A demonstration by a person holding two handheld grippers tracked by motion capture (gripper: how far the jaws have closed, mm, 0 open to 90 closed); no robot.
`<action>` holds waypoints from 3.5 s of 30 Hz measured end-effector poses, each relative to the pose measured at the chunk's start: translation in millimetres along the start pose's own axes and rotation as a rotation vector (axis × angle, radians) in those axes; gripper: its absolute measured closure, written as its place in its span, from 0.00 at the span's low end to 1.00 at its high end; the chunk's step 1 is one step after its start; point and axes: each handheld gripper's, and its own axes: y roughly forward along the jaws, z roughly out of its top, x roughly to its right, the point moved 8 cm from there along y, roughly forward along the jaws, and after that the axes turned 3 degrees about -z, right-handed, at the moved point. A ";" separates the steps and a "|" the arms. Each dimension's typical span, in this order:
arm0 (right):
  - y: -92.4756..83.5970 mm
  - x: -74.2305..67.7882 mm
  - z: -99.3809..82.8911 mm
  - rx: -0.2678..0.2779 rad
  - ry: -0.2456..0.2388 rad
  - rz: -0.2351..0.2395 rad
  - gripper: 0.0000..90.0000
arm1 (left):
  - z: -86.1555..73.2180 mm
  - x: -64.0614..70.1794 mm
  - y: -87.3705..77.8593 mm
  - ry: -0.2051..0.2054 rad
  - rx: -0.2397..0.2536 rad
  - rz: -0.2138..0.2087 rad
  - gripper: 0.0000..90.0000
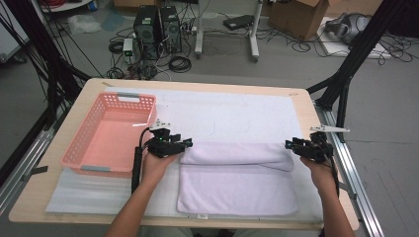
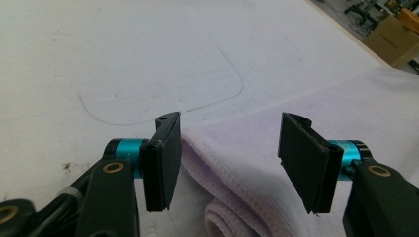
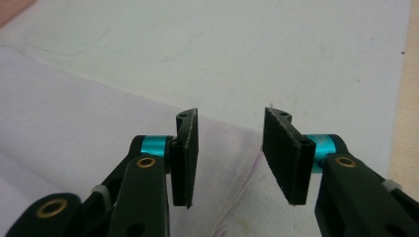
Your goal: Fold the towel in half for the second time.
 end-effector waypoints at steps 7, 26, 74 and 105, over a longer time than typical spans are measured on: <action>32.2 4.5 -4.7 -0.125 0.005 -0.050 0.56 | -14.1 -2.7 21.6 -0.031 -0.078 -0.026 0.53; -5.2 -8.3 4.5 0.058 -0.060 0.018 0.91 | 1.2 28.3 -17.5 0.095 0.047 -0.110 0.95; -64.6 -55.1 -80.1 0.044 -0.173 0.022 0.93 | -76.5 84.0 -64.7 0.100 -0.025 -0.184 0.97; -57.5 -26.0 -68.4 0.069 -0.077 -0.010 0.60 | -45.5 55.0 -68.0 0.099 0.012 -0.099 0.47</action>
